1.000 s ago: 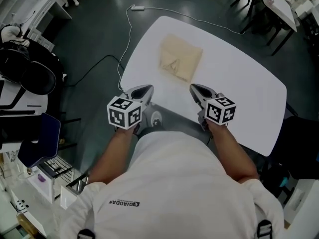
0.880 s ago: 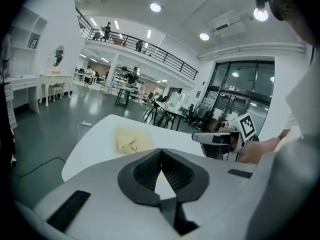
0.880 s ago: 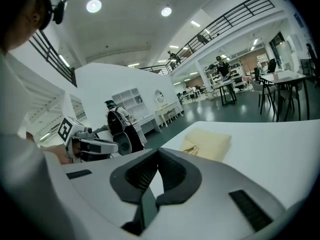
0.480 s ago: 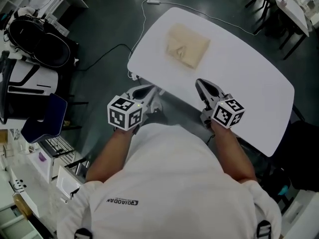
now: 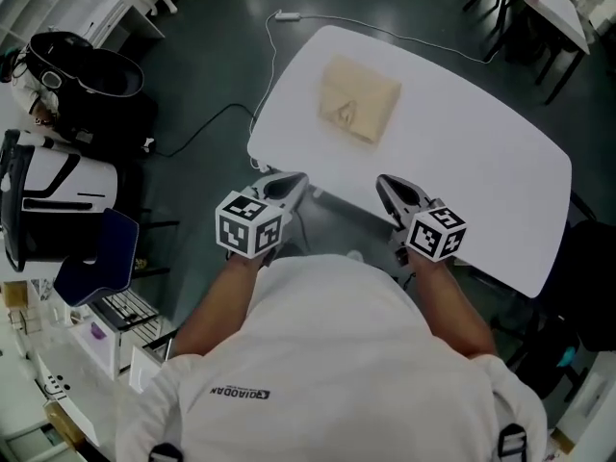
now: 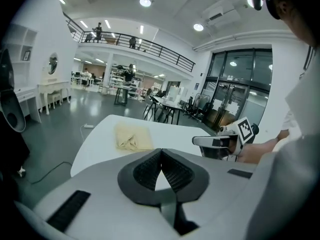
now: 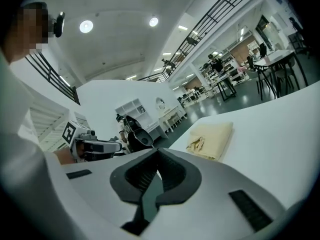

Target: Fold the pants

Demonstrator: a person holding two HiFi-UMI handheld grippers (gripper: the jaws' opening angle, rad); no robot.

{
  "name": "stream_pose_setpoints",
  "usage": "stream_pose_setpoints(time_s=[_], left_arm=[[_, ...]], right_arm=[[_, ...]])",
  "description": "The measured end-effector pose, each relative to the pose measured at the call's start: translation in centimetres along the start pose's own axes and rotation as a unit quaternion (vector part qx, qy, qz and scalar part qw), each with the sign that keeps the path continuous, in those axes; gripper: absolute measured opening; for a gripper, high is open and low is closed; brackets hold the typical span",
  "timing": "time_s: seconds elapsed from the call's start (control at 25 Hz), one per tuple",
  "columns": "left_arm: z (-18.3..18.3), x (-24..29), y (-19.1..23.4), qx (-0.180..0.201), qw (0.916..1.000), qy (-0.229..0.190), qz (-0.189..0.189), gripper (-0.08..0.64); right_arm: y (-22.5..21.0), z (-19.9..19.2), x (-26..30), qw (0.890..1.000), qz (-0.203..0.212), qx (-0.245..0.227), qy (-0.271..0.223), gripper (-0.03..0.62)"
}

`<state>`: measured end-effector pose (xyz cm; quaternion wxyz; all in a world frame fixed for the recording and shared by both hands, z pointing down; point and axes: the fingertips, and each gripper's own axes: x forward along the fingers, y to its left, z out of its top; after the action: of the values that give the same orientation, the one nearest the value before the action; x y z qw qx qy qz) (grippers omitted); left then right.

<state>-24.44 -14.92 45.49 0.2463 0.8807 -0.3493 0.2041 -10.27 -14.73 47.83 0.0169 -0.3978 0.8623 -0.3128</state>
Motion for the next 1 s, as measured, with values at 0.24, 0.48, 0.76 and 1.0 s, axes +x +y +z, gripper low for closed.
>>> stream_pose_setpoints(time_s=[0.24,0.48,0.76,1.0], left_arm=[[1.0,-0.4,5.1,0.028,0.9987,0.005,-0.042,0.028],[2.9,-0.5,12.3,0.073,0.9907,0.009,-0.114,0.028],[3.2,-5.2,21.5,0.100,0.9776,0.007,-0.185,0.028],[1.1,-9.0,25.6,0.105,0.9665,0.026,-0.233,0.028]], right_arm=[[0.4,0.4,3.8,0.998,-0.053,-0.008,-0.015,0.018],[1.9,0.6,9.4,0.990,-0.124,0.010,-0.068,0.018],[10.1,-2.4,16.1,0.974,-0.196,0.021,-0.107,0.018],[14.8,-4.9,19.7,0.963,-0.244,0.023,-0.116,0.018]])
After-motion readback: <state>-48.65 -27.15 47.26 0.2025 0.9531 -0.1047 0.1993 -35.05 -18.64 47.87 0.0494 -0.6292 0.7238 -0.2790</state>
